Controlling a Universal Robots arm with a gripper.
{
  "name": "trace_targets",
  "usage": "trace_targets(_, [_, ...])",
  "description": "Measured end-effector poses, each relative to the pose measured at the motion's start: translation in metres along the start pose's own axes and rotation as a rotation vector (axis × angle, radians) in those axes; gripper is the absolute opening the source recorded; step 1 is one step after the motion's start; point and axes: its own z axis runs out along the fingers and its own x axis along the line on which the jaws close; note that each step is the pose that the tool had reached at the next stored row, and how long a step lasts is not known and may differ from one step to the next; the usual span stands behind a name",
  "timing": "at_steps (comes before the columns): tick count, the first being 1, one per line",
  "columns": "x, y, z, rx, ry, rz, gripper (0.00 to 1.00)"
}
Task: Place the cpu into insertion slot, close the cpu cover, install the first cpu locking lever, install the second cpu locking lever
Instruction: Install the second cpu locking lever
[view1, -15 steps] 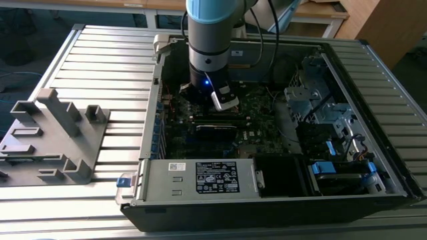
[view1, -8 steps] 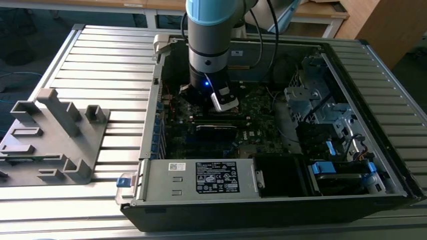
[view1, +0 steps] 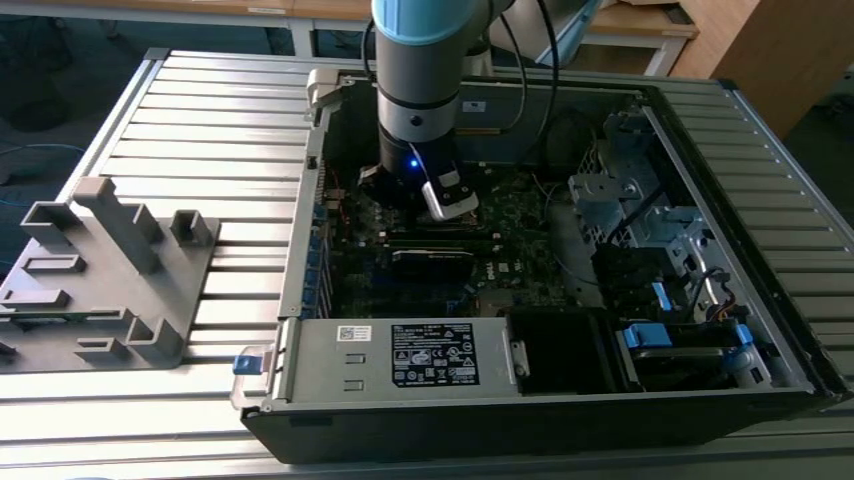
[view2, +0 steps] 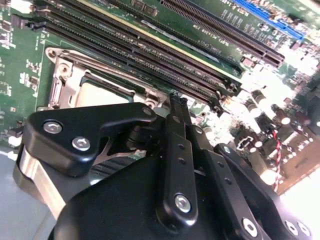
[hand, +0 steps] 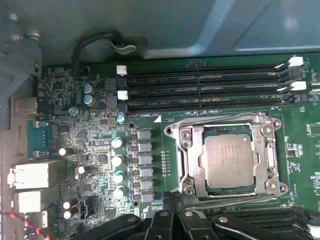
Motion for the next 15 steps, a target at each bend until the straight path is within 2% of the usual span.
trace_targets(4, [-0.0001, 0.0003, -0.0045, 0.0, 0.0, 0.0, 0.11])
trace_targets(10, [-0.0001, 0.0004, -0.0052, 0.0, -0.0001, 0.0, 0.11])
trace_targets(15, [-0.0001, 0.0007, -0.0084, 0.0, 0.0, 0.0, 0.11])
